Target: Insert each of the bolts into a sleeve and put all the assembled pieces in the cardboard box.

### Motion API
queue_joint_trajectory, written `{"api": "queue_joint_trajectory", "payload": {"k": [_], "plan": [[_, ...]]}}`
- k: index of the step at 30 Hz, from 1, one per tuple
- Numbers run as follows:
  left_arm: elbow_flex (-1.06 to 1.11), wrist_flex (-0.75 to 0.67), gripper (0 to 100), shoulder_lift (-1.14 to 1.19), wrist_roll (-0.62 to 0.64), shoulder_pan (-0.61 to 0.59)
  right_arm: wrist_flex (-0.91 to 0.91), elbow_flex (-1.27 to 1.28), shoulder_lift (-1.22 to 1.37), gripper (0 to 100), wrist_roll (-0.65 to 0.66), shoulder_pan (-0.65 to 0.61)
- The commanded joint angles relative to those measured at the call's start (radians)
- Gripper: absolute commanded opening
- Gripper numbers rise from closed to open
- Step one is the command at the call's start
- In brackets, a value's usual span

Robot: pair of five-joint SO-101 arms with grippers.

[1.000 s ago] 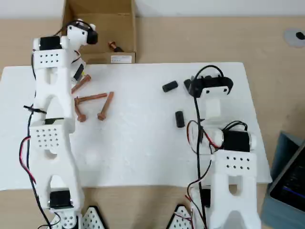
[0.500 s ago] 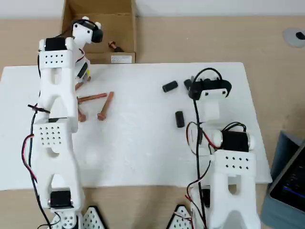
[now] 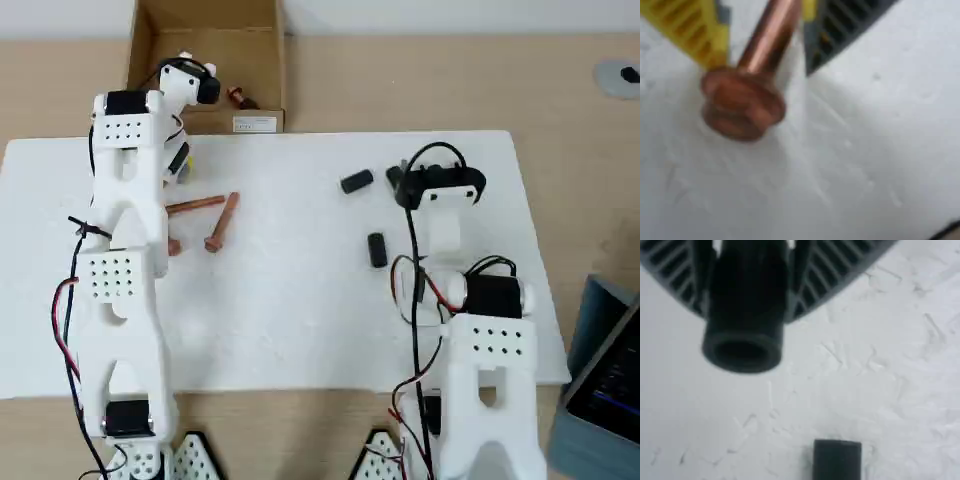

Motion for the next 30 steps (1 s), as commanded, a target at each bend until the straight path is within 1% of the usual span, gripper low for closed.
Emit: {"api": "queue_joint_trajectory", "payload": {"k": [1,4,5,12,17,20,24,26,30], "plan": [[-0.032,-0.055,9,0.022,-0.005,-0.002,-0.021,-0.005,-0.031,0.9,-0.006,0.013],[-0.032,-0.071,1,0.050,-0.005,-0.008,-0.021,-0.005,-0.031,0.9,-0.006,0.013],[-0.032,-0.064,0,0.058,-0.005,-0.009,-0.021,-0.007,-0.031,0.9,-0.006,0.013],[-0.048,0.005,0,0.061,-0.003,-0.006,-0.009,-0.041,-0.033,0.9,-0.006,0.013],[-0.199,0.149,0,0.030,0.009,-0.002,0.063,-0.160,-0.033,0.9,-0.006,0.013],[-0.336,0.221,0,0.012,0.071,0.002,0.101,-0.232,-0.033,0.9,-0.006,0.013],[-0.480,0.232,0,-0.036,0.186,-0.005,0.164,-0.364,-0.033,0.9,-0.006,0.013],[-0.497,0.233,0,-0.087,0.218,-0.002,0.201,-0.430,-0.033,0.9,-0.005,0.013],[-0.428,0.233,0,-0.216,0.276,0.000,0.267,-0.503,-0.033,0.9,-0.005,0.013]]}}
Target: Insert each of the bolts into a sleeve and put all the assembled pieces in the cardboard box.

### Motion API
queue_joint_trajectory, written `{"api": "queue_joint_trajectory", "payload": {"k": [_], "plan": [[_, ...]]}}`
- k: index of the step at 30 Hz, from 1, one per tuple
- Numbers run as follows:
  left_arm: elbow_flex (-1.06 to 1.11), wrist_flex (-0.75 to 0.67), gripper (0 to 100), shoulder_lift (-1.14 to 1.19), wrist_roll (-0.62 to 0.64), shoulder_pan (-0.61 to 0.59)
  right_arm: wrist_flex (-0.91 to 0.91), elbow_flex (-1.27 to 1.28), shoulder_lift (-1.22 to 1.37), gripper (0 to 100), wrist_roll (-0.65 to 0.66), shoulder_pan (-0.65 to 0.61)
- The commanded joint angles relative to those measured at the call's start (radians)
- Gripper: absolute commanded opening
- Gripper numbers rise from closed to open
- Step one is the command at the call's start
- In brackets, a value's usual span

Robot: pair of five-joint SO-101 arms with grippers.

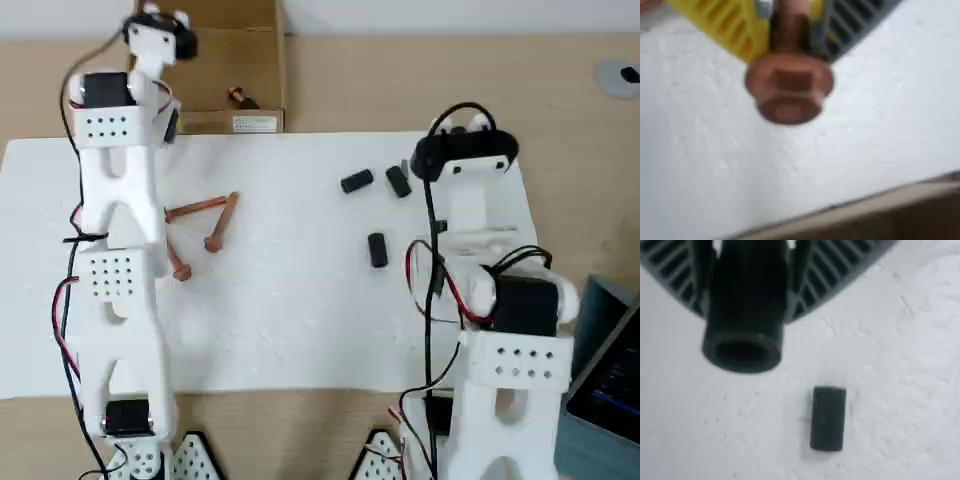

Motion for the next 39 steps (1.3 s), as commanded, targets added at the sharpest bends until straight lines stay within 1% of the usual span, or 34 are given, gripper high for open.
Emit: {"api": "queue_joint_trajectory", "payload": {"k": [1,6,13,21,26,31,34,37,39], "plan": [[0.028,0.008,0,-0.193,0.063,-0.002,0.052,-0.107,-0.033,0.9,-0.005,0.013],[0.293,0.008,0,-0.452,0.074,-0.002,0.170,-0.214,-0.035,0.9,-0.006,0.013],[0.796,0.008,0,-0.921,0.115,0.000,0.250,-0.294,-0.044,0.9,-0.006,0.013],[1.310,0.005,0,-1.420,0.114,0.000,0.244,-0.283,-0.193,0.9,-0.006,0.008],[1.583,-0.005,0,-1.659,0.117,0.000,0.189,-0.153,-0.271,0.9,-0.008,0.008],[1.826,-0.132,0,-1.886,0.195,-0.003,0.029,0.035,-0.400,0.9,-0.008,0.007],[1.979,-0.250,0,-2.038,0.232,-0.002,-0.054,0.166,-0.486,0.9,-0.008,0.002],[2.145,-0.371,0,-2.184,0.265,-0.002,-0.101,0.282,-0.585,0.9,-0.009,-0.042],[2.243,-0.422,0,-2.281,0.284,-0.002,-0.137,0.352,-0.657,0.9,-0.046,-0.076]]}}
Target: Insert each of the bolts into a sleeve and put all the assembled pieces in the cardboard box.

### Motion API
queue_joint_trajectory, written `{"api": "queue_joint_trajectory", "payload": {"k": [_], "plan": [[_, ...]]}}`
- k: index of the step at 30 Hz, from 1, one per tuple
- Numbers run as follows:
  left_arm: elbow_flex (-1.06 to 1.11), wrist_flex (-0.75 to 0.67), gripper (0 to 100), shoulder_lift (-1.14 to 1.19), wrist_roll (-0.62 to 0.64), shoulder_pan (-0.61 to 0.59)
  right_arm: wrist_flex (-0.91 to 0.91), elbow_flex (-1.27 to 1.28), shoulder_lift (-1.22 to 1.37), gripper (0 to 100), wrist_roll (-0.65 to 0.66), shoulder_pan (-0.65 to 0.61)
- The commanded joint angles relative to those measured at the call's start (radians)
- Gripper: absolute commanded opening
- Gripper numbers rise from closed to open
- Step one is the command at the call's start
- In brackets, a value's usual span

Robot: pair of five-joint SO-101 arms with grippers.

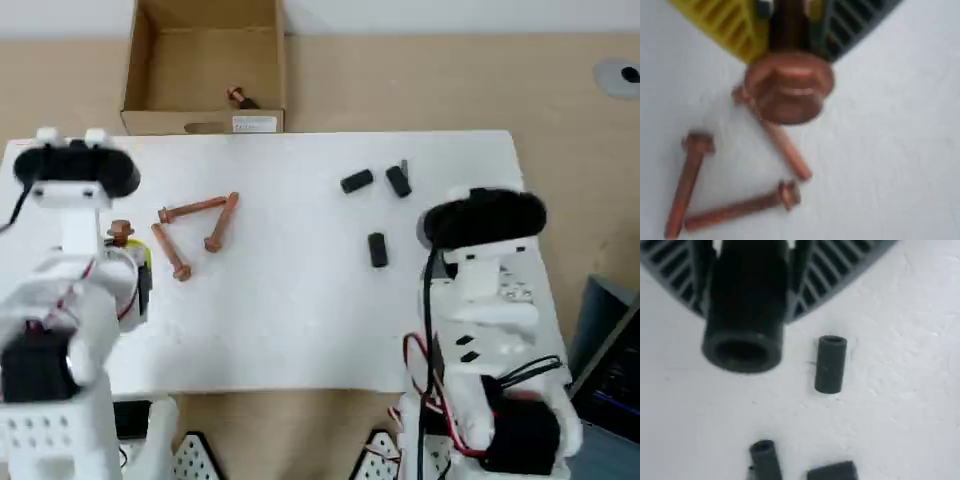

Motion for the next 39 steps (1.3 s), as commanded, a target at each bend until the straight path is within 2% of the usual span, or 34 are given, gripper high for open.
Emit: {"api": "queue_joint_trajectory", "payload": {"k": [1,13,21,26,31,39], "plan": [[0.158,-0.104,0,-0.177,0.038,-0.002,-0.083,0.111,-0.127,0.9,-0.054,-0.056],[0.485,-0.146,0,-0.659,0.264,-0.002,-0.245,0.455,-0.426,0.9,-0.110,-0.321],[0.482,-0.153,0,-0.642,0.407,0.157,-0.359,0.584,-0.473,0.9,-0.104,-0.559],[0.482,-0.238,0,-0.642,0.568,0.275,-0.400,0.622,-0.479,0.9,-0.104,-0.674],[0.483,-0.336,0,-0.642,0.706,0.368,-0.408,0.630,-0.479,0.9,-0.103,-0.750],[0.483,-0.446,0,-0.642,0.772,0.514,-0.431,0.631,-0.479,0.9,-0.046,-0.816]]}}
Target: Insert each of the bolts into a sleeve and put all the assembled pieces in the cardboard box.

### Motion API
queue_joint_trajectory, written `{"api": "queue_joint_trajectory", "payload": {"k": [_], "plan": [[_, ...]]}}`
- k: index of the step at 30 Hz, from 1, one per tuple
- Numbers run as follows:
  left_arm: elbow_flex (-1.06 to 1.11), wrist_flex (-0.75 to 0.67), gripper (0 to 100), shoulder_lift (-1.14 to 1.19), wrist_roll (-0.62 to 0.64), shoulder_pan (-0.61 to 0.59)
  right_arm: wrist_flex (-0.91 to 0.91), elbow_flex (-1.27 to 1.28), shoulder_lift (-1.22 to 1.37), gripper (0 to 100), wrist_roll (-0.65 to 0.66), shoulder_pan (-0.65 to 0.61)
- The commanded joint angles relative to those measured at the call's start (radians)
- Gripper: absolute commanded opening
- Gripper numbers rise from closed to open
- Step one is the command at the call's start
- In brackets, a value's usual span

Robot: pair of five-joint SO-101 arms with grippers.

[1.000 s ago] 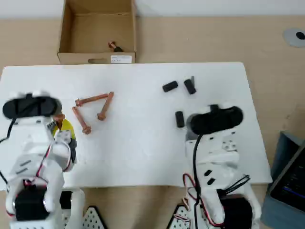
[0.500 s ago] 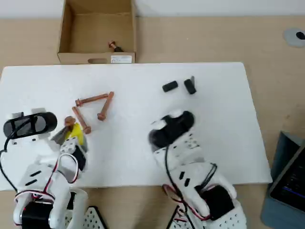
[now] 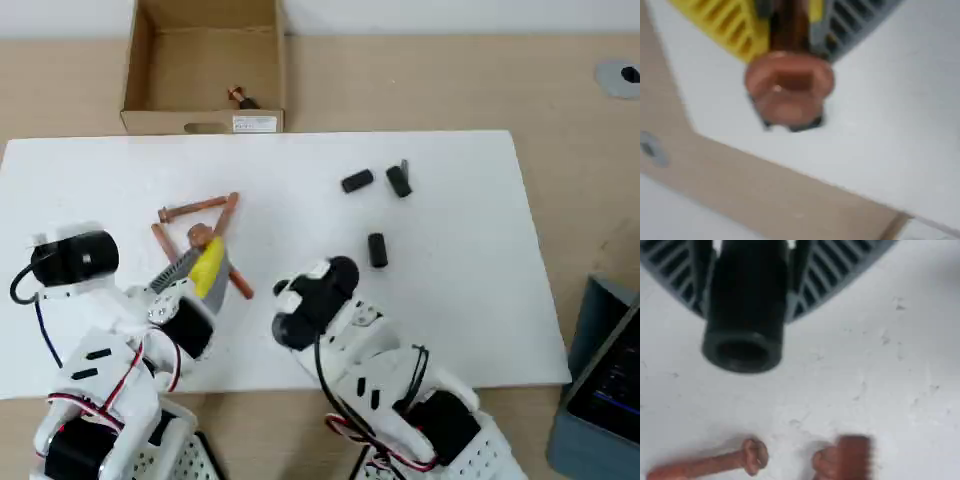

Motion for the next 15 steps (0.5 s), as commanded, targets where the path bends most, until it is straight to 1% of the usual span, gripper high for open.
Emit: {"api": "queue_joint_trajectory", "payload": {"k": [1,4,11,15], "plan": [[-0.005,-0.063,0,-0.005,0.014,0.057,-0.052,-0.004,-0.128,0.9,0.015,-0.018],[0.002,-0.080,0,-0.005,0.014,0.080,-0.064,-0.004,-0.128,0.9,0.015,-0.024],[0.026,-0.080,0,-0.004,0.014,0.077,-0.063,-0.010,-0.128,0.9,0.015,-0.028],[0.092,-0.135,0,-0.004,0.015,0.069,-0.061,-0.012,-0.128,0.9,0.015,-0.028]]}}
